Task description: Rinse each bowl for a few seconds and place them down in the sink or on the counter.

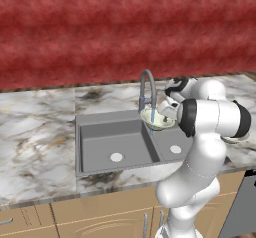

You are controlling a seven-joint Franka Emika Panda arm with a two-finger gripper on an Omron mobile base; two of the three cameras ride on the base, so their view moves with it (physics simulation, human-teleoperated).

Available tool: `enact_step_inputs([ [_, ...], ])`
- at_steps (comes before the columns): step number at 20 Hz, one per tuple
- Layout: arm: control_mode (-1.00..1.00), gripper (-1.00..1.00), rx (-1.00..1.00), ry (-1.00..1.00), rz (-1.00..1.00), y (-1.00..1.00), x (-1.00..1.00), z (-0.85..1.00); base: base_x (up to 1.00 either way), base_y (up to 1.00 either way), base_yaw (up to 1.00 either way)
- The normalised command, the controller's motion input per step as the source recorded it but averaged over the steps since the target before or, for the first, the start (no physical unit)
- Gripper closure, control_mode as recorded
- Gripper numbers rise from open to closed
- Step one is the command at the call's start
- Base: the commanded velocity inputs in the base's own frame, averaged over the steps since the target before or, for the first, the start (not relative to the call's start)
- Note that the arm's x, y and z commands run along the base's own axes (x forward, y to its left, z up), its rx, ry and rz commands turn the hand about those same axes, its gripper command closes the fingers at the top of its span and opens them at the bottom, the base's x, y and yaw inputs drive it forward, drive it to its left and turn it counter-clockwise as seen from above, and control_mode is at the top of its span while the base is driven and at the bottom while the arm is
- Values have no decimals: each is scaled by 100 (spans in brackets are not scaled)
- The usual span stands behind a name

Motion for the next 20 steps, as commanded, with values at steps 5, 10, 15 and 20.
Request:
enact_step_inputs([
  [5, -100, 100, 6, 0, 2, 0, 0, 0, 0, 0, 0],
  [10, -100, 100, 6, 0, 2, 0, 0, -4, 0, 0, 0],
  [15, -100, 100, 5, 0, 5, 0, 0, -23, 0, 0, 0],
  [20, -100, 100, 1, 0, 7, -1, 0, -43, 0, 0, 0],
])
